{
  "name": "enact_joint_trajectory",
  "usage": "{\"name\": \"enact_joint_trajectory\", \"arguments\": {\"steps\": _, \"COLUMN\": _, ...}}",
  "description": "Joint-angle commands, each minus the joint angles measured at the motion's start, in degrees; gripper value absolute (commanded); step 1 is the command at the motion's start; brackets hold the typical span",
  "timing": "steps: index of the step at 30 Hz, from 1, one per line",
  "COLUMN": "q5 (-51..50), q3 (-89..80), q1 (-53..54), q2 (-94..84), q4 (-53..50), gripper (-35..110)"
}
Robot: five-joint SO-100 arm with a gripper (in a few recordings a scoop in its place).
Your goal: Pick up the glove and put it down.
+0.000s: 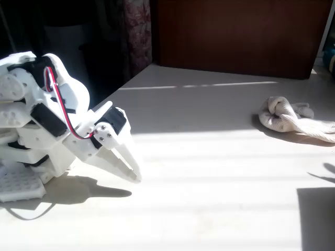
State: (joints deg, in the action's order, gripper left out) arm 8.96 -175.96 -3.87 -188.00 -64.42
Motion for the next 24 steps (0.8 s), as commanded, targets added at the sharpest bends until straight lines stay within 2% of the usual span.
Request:
{"name": "enact_joint_trajectory", "arguments": {"steps": 1, "q5": 0.4, "q3": 2.3, "q1": 0.5, "q2": -0.4, "q4": -0.1, "gripper": 0}}
{"name": "enact_joint_trajectory", "arguments": {"steps": 24, "q5": 0.4, "q3": 2.3, "q1": -0.1, "q2": -0.4, "q4": -0.1, "gripper": 1}}
